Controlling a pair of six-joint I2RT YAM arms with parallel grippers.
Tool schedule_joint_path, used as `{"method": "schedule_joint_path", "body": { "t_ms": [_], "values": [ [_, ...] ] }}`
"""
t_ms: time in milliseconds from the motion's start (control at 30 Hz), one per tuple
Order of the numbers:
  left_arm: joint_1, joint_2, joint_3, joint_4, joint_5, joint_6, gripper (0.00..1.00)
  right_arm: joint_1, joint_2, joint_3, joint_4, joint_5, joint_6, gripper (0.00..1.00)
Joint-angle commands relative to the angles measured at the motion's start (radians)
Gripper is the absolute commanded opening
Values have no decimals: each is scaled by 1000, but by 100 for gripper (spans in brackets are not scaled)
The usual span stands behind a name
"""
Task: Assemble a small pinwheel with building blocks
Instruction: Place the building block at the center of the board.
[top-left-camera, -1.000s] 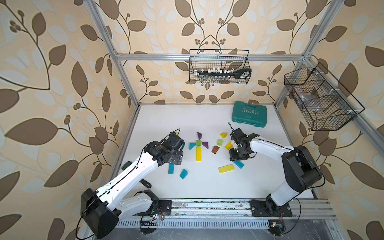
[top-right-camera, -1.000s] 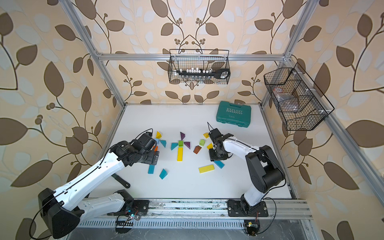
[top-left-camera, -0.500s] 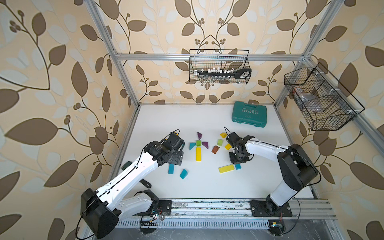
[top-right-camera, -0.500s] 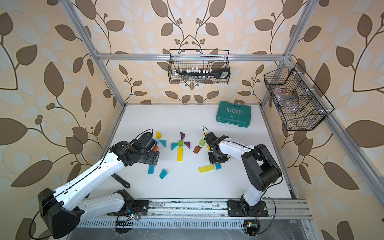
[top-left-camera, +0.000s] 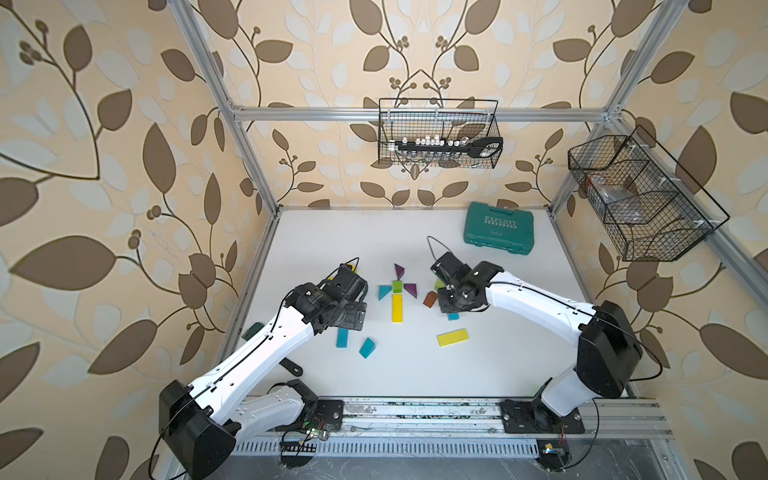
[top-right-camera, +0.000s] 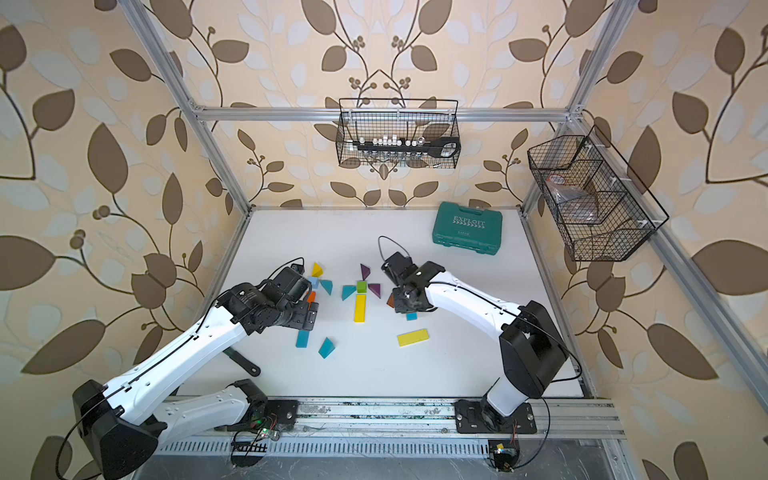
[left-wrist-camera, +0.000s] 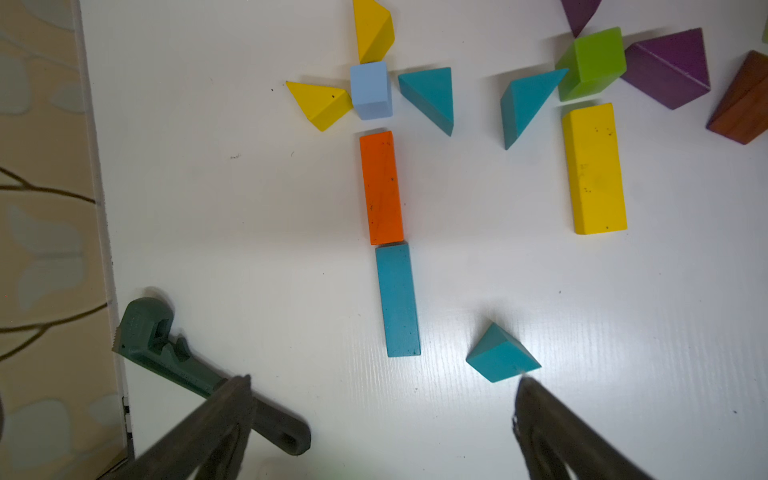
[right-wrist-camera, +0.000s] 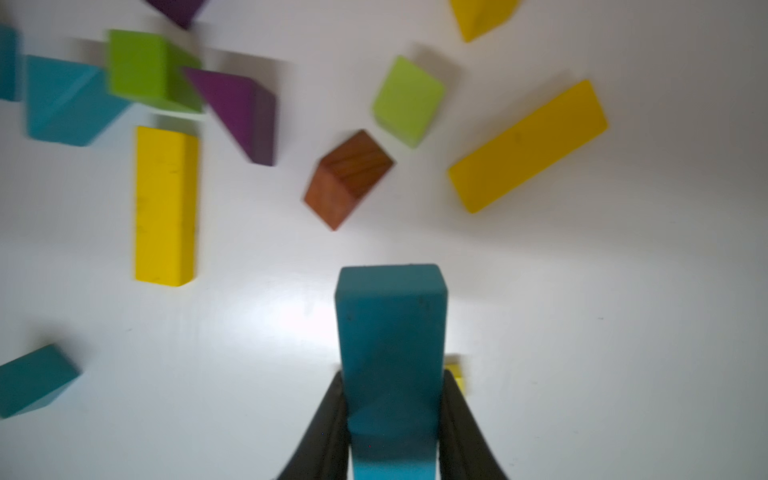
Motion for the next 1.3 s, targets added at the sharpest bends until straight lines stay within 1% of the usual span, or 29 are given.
{"method": "schedule_joint_path", "body": {
  "t_ms": [0,100,200,267,533,733,800,933,1000,1100,1133,1167,1267],
  "values": [
    [11,-30,21,-3,13,12,99,144,125,71,50,1,156,8],
    [11,-36,16,3,14,11,99,218,253,153,62,11,208,8],
    [11,-37,18,3,24,13,99,239,341,196,76,-12,218,7],
    [11,-42,17,5,29,15,99,241,376,208,77,-10,257,7],
    [11,-61,13,14,56,20,99,244,416,204,105,-21,316,8],
    [11,-67,10,19,68,24,99,275,397,187,90,7,366,9],
    [11,-70,10,19,68,24,99,284,391,178,91,5,379,12],
    [11,-83,9,21,70,24,99,297,389,180,92,8,397,14],
    [11,-87,7,22,71,26,99,298,401,190,93,7,396,15],
    [11,-90,7,23,74,25,99,298,425,211,91,-6,399,19],
    [11,-91,7,23,77,26,99,297,434,220,80,-5,403,23],
    [11,-92,7,24,76,25,99,297,442,234,59,8,409,31],
    [11,-99,5,25,80,28,99,297,447,239,36,35,425,36]
  ]
}}
